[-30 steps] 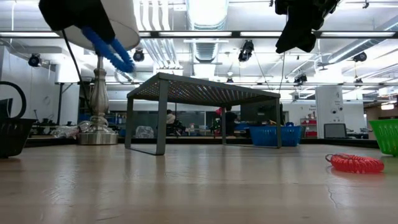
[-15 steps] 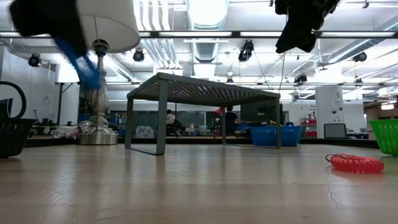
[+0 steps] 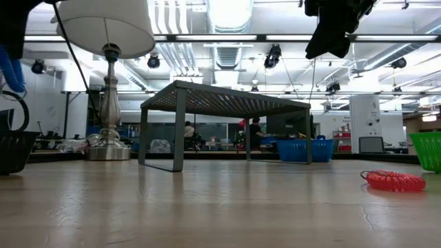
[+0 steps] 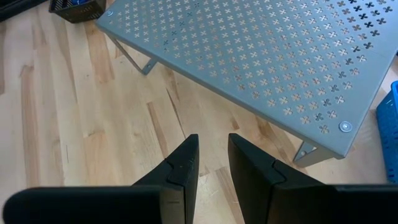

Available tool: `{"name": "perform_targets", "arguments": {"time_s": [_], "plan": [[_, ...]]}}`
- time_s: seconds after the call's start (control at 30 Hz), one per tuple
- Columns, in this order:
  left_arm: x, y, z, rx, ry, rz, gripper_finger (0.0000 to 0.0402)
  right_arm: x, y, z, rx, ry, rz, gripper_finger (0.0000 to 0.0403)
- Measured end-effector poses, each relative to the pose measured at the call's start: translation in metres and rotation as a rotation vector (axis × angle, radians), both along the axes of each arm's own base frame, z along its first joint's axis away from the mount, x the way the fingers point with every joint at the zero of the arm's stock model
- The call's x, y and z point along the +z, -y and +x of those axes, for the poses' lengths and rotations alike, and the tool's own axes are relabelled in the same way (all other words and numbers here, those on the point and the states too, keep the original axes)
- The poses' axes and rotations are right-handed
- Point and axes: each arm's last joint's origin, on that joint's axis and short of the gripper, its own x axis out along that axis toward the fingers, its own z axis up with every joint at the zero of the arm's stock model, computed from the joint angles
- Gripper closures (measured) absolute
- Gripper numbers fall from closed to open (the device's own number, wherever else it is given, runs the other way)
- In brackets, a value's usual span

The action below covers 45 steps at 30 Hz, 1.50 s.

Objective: Pick & Place Office Desk Supplies
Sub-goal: Put the blue spring keychain into the black basket

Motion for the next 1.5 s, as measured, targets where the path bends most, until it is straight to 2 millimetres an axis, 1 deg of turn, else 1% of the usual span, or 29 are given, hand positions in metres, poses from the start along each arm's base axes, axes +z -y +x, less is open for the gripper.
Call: {"name": "perform_targets", "arguments": {"time_s": [0.07,0.13,0.3,0.43,0.57,0.87,1.1,1.3,1.4,1.5], "plan": [[0.003,-0.004,-0.007,0.064,-0.040,0.005,0.0371,0.000,0.000,0.000,0.000,0.000,0.000,0.0319],[0.005,-0.005,-0.010,0.084,-0.082,-0.015,0.0371,0.000,0.000,0.000,0.000,0.000,0.000,0.0319],[0.003,-0.002,-0.011,0.096,-0.138,-0.089,0.0371,0.000,0.000,0.000,0.000,0.001,0.000,0.0319],[-0.006,-0.002,-0.013,0.127,-0.176,-0.121,0.0371,0.000,0.000,0.000,0.000,0.000,0.000,0.0319],[-0.020,-0.006,-0.016,0.148,-0.197,-0.124,0.0371,0.000,0.000,0.000,0.000,0.000,0.000,0.0319],[-0.051,-0.014,-0.022,0.114,-0.096,-0.237,0.0371,0.000,0.000,0.000,0.000,0.000,0.000,0.0319],[-0.076,-0.025,-0.033,0.113,-0.031,-0.301,0.0371,0.000,0.000,0.000,0.000,0.000,0.000,0.0319],[-0.096,-0.033,-0.043,0.121,0.008,-0.392,0.0371,0.000,0.000,0.000,0.000,0.000,0.000,0.0319],[-0.101,-0.036,-0.048,0.153,0.023,-0.420,0.0370,0.000,0.000,0.000,0.000,0.000,0.000,0.0319],[-0.100,-0.038,-0.050,0.156,0.043,-0.437,0.0368,0.000,0.000,0.000,0.001,0.000,0.000,0.0319]]}}
